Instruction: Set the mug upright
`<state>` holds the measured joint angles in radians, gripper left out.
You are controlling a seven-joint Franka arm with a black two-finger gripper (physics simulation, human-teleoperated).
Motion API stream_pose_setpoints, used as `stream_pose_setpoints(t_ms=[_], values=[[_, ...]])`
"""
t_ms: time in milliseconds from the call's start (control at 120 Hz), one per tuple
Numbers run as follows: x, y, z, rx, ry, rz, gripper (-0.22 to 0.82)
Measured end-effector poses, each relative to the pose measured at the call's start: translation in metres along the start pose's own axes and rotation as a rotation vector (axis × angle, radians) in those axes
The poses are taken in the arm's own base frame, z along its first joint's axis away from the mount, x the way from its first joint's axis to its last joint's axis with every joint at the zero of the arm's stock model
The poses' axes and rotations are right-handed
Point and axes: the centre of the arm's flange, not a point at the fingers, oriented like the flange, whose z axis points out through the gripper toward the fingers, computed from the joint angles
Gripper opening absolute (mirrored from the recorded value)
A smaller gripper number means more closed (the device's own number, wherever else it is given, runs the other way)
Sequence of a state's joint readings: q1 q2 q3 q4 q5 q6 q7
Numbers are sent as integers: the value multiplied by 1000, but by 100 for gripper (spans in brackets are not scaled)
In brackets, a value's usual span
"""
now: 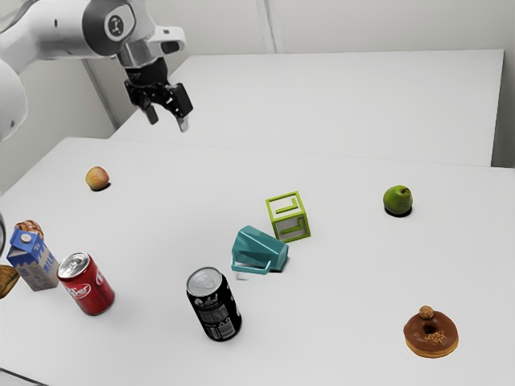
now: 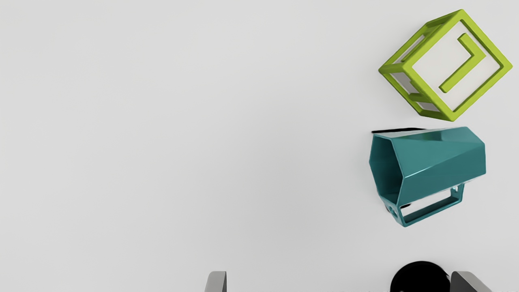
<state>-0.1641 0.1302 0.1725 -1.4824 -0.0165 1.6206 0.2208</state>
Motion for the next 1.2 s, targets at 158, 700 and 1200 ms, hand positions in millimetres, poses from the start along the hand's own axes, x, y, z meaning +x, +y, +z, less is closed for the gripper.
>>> stream_pose_setpoints(t_ms=[158, 700, 1200], values=[[4, -4, 16, -25, -10, 0, 60], [-34, 7, 205, -662, -177, -219, 60], [-18, 16, 288, -776, -141, -206, 59]])
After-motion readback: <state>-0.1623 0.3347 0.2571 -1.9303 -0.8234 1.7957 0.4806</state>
